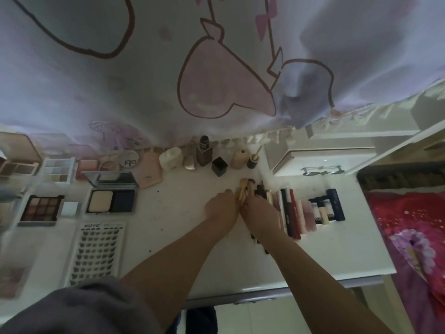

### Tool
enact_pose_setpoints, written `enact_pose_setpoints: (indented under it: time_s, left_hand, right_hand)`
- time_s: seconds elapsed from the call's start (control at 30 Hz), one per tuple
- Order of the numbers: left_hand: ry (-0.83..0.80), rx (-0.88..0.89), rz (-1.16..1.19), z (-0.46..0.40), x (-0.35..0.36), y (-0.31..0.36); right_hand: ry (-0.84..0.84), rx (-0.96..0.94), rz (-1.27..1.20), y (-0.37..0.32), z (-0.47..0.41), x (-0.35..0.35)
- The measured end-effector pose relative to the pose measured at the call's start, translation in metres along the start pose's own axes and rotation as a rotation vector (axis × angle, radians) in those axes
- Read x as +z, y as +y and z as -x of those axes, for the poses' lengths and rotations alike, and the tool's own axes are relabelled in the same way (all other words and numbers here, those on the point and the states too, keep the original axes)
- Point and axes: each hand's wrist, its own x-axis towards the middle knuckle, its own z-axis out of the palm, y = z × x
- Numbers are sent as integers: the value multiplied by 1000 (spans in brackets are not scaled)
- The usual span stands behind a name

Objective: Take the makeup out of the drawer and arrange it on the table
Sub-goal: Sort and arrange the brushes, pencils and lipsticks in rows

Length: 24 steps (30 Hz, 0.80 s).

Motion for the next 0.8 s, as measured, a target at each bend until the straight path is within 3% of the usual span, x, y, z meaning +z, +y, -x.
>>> enact_pose_setpoints:
  time_s: [0.37, 0.53, 0.8]
  left_hand:
    - [-76, -21, -48, 13, -11, -23]
    - [-115, -91, -50, 35, -25, -64]
    - [110, -324, 127, 88, -40, -186]
  right_hand:
    - [-77, 31, 51, -20, 12, -7]
    - [-149, 81, 50, -39, 13, -7]
    - [-385, -74, -230, -109, 50, 30]
